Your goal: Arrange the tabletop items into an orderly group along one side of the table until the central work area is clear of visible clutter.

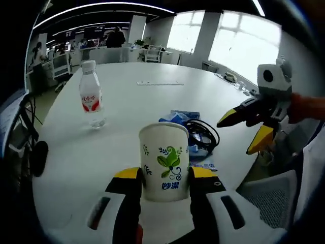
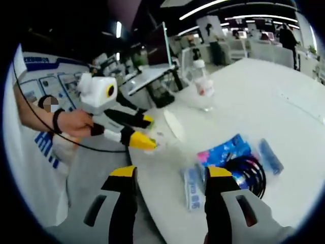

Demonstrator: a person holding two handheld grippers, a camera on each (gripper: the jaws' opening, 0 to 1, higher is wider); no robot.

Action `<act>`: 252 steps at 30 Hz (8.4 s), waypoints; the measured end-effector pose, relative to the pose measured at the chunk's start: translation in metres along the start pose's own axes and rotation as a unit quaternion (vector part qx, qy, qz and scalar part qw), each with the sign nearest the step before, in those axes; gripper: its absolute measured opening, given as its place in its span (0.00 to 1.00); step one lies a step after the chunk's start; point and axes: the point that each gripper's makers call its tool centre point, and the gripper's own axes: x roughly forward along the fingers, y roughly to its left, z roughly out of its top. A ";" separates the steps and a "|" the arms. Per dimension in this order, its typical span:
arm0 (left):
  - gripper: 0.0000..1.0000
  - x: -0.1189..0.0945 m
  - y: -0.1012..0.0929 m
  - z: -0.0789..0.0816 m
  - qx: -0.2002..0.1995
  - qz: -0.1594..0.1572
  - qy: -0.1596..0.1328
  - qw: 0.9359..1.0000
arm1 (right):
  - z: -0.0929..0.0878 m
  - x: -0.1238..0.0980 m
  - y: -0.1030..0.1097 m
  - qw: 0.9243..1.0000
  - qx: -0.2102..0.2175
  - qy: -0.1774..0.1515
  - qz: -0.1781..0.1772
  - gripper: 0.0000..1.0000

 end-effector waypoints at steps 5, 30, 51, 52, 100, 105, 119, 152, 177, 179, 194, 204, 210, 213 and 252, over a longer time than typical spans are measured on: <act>0.36 -0.002 -0.017 0.000 0.042 -0.023 0.008 0.999 | 0.014 0.014 0.008 0.999 0.029 -0.017 0.036 0.49; 0.37 -0.004 -0.064 -0.001 0.135 -0.102 0.023 0.985 | 0.010 0.033 0.044 0.990 0.047 0.003 0.133 0.22; 0.38 0.004 -0.068 -0.010 0.123 -0.093 0.034 0.987 | 0.002 0.032 0.045 0.988 0.086 0.001 0.131 0.02; 0.37 0.004 -0.066 -0.010 0.121 -0.087 0.033 0.988 | 0.002 0.033 0.044 0.988 0.085 0.001 0.128 0.01; 0.39 -0.029 0.028 -0.003 -0.095 0.057 -0.046 0.993 | 0.064 0.098 -0.058 0.998 -0.037 0.048 -0.015 0.00; 0.40 -0.033 0.028 -0.006 -0.076 0.067 -0.037 0.994 | 0.078 0.108 -0.071 0.995 -0.077 0.064 -0.031 0.00; 0.40 -0.044 0.030 -0.008 -0.081 0.088 -0.046 0.992 | 0.078 0.128 -0.098 0.952 -0.244 0.172 -0.062 0.00; 0.40 -0.053 0.025 -0.013 -0.086 0.086 -0.053 0.991 | 0.086 0.179 -0.130 0.928 -0.279 0.237 -0.072 0.00; 0.39 -0.059 0.034 -0.020 -0.105 0.096 -0.058 0.988 | 0.096 0.182 -0.128 0.927 -0.299 0.216 -0.072 0.13; 0.39 -0.058 0.033 -0.019 -0.104 0.095 -0.058 0.988 | 0.097 0.180 -0.123 0.932 -0.294 0.204 -0.065 0.14; 0.39 -0.055 0.026 -0.016 -0.100 0.086 -0.060 0.989 | 0.118 0.151 -0.114 0.939 -0.301 0.148 -0.073 0.19; 0.39 -0.053 0.020 -0.016 -0.112 0.077 -0.061 0.989 | 0.113 0.109 -0.106 0.961 -0.241 0.086 -0.105 0.19; 0.39 -0.051 0.016 -0.015 -0.107 0.072 -0.060 0.990 | 0.087 0.082 -0.125 0.964 -0.213 0.087 -0.132 0.19; 0.39 -0.049 0.015 -0.014 -0.104 0.069 -0.060 0.990 | 0.076 0.069 -0.130 0.965 -0.201 0.089 -0.142 0.19; 0.39 -0.054 0.023 -0.007 -0.086 0.066 -0.049 0.993 | -0.062 -0.022 -0.155 0.967 0.000 0.082 -0.240 0.18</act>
